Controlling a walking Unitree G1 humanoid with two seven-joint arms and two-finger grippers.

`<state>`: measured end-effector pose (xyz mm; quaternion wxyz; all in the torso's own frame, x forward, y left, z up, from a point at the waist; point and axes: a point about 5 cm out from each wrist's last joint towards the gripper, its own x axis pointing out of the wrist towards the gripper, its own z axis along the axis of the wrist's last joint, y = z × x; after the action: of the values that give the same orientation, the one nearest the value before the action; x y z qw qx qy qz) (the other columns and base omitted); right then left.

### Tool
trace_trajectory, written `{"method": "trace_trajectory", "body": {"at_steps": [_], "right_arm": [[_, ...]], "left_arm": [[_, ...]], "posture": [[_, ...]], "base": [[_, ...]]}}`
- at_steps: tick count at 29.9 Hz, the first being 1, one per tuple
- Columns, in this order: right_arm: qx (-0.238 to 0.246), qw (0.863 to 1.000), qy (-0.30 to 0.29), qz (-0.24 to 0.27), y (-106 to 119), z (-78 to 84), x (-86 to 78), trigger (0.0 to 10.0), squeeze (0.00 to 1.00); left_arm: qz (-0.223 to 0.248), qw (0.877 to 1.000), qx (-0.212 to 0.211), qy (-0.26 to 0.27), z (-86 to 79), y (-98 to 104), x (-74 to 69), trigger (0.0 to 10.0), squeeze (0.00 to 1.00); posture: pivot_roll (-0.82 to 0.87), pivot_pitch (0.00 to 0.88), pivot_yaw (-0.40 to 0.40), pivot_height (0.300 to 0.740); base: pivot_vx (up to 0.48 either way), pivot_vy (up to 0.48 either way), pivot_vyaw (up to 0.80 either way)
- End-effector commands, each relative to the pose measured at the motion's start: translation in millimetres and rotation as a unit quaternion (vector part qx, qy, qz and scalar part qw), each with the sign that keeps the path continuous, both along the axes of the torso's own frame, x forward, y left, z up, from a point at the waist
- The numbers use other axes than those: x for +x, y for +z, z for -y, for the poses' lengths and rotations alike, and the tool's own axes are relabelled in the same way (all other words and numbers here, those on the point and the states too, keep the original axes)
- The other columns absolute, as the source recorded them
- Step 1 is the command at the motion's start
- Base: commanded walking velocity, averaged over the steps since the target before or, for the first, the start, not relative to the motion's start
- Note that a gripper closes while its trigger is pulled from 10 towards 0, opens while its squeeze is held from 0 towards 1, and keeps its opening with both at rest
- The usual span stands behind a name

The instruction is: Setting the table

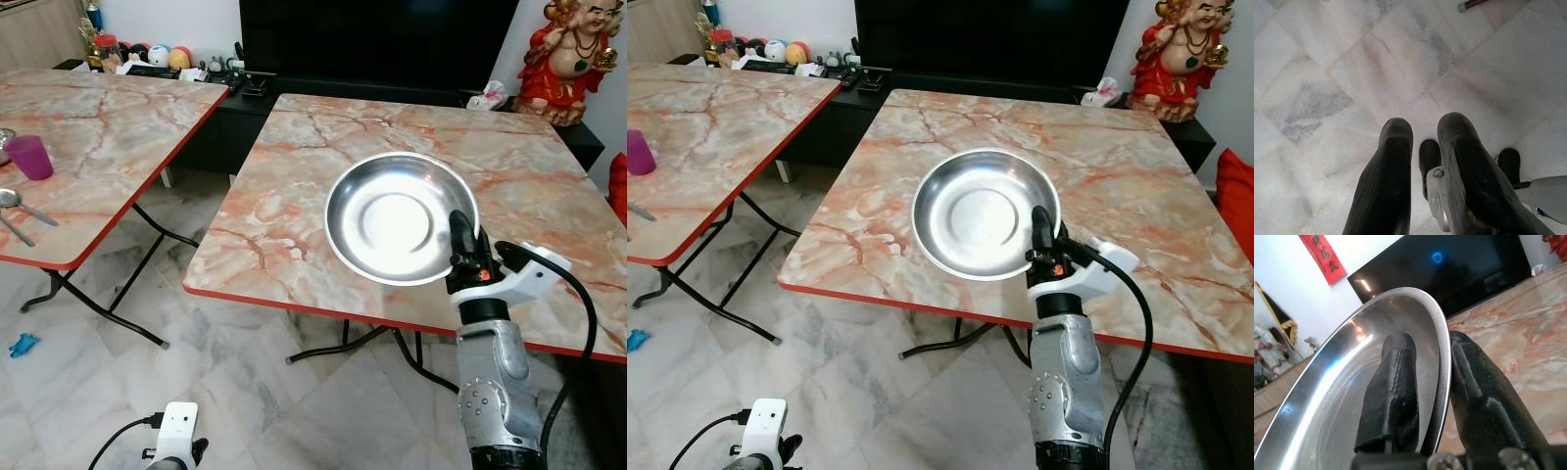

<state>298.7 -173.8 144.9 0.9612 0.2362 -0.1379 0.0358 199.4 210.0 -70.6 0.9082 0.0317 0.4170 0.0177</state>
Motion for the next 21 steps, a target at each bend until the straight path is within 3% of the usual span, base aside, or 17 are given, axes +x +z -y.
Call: {"method": "trace_trajectory", "body": {"at_steps": [1, 3, 5, 10, 17, 21], "right_arm": [[-0.048, 0.999, -0.017, 0.009, 7, 16.7, -2.1, 10.0, 0.0], [-0.057, 0.998, -0.023, 0.008, 8, 21.7, -2.6, 10.0, 0.0], [-0.096, 0.994, -0.053, -0.005, 6, 47.0, -6.8, 10.0, 0.0], [-0.112, 0.99, -0.081, -0.032, -4, 68.4, -12.2, 10.0, 0.0], [-0.119, 0.987, -0.097, -0.053, -14, 71.1, -17.3, 10.0, 0.0], [-0.101, 0.988, -0.106, -0.057, -19, 65.0, -18.0, 10.0, 0.0]], "left_arm": [[-0.004, 1.0, -0.003, 0.007, -2.4, -1, -2.5, 10.0, 0.0], [-0.005, 1.0, -0.003, 0.006, -2.5, -1, -2.5, 10.0, 0.0], [-0.008, 1.0, -0.001, 0.005, -4.3, -2, -4.3, 10.0, 0.0], [-0.009, 1.0, 0.0, 0.004, -5.2, -1, -4.1, 10.0, 0.0], [-0.007, 1.0, 0.002, 0.002, -7.5, 0, -3.5, 10.0, 0.0], [-0.006, 1.0, 0.003, 0.002, -8.3, 0, -3.3, 10.0, 0.0]], "posture": [[0.06, 0.0, -0.047, 0.74], [0.06, 0.0, -0.047, 0.74], [0.04, 0.0, -0.044, 0.74], [0.05, 0.0, -0.042, 0.74], [0.05, 0.0, -0.032, 0.74], [0.05, 0.0, -0.029, 0.74]], "base": [[0.0, 0.0, 0.0], [0.0, 0.0, 0.0], [0.0, 0.0, 0.0], [0.0, 0.0, 0.0], [0.0, 0.0, 0.0], [0.0, 0.0, 0.0]]}}
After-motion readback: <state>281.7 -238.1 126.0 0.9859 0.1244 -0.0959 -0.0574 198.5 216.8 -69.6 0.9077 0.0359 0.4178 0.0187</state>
